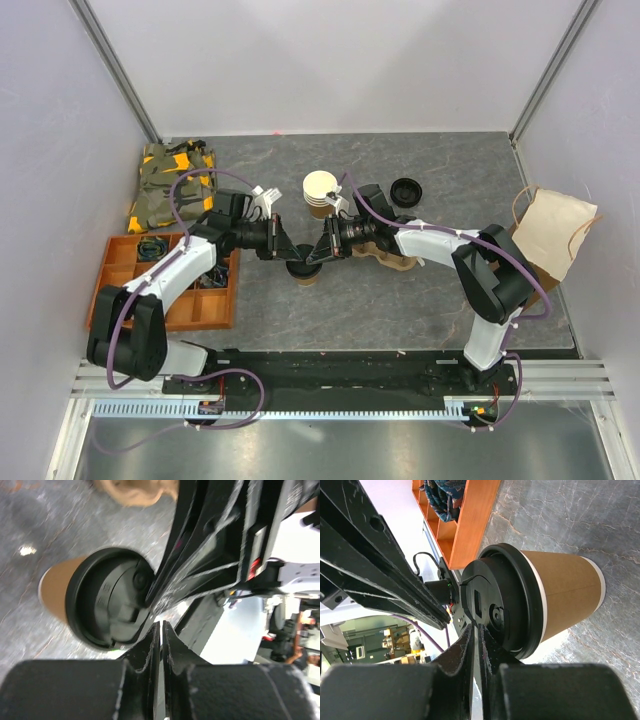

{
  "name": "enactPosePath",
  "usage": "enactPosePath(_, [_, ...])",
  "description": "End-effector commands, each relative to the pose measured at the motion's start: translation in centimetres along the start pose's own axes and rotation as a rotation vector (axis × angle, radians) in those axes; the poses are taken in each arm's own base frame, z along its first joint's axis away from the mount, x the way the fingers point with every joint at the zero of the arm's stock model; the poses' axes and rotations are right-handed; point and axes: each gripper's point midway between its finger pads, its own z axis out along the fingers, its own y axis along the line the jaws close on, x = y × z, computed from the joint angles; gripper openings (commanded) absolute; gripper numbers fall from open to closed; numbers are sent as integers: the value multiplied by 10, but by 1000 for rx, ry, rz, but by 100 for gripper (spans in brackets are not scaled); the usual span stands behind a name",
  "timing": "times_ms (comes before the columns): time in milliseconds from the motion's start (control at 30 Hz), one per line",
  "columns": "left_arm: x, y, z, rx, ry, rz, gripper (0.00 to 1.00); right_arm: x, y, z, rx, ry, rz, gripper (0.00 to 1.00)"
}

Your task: Pack the takeout coffee

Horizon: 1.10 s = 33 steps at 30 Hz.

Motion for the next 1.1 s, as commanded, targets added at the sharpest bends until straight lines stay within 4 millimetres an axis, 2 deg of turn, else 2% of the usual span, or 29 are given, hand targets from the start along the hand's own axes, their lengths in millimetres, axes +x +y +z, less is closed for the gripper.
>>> enactPosePath(0, [-16,-8,6,77,-30,-38,11,-11,12,-2,-24,-28,-34,13])
enactPosePath(167, [-9,12,13,46,-5,-121,9,-19,22,-5,-39,-47,-61,14])
enactPosePath(400, [-4,30,17,-5,12,-165,8,-22,27,-8,-40,-48,-77,14])
enactPosePath(533, [-4,30,18,-4,15,-164,8,-41,46,-18,-44,-101,-131,14])
enactPosePath(600, [-4,31,18,-6,16,-166,8,-48,37,-22,32,-121,-125,13])
enactPosePath(633, [-3,31,18,-7,17,-166,7,-58,40,-26,60,-131,-187,12])
enactPosePath(667, [-3,32,18,-8,17,-167,8,-51,32,-28,116,-91,-163,11])
enactPosePath(700, [-4,32,18,-11,15,-164,8,-63,32,-32,164,-122,-188,9])
enactPosePath(767, [-3,32,18,-14,14,-164,8,-62,25,-39,233,-116,-242,9])
enactPosePath(800, [-3,33,18,-15,13,-163,8,-69,24,-42,275,-138,-275,9])
enactPosePath(833, [-4,33,18,-18,11,-161,8,-69,22,-43,305,-131,-298,8])
enactPosePath(867, [-4,33,18,-16,12,-161,8,-60,17,-45,344,-87,-333,8])
enactPosePath(933, [-4,33,18,-18,12,-163,8,-60,14,-46,408,-79,-373,9])
enactPosePath(967, [-3,34,19,-22,14,-168,8,-50,13,-44,425,-40,-405,8])
enactPosePath(1067, [-4,35,19,-24,14,-169,8,-39,12,-40,480,-9,-451,11])
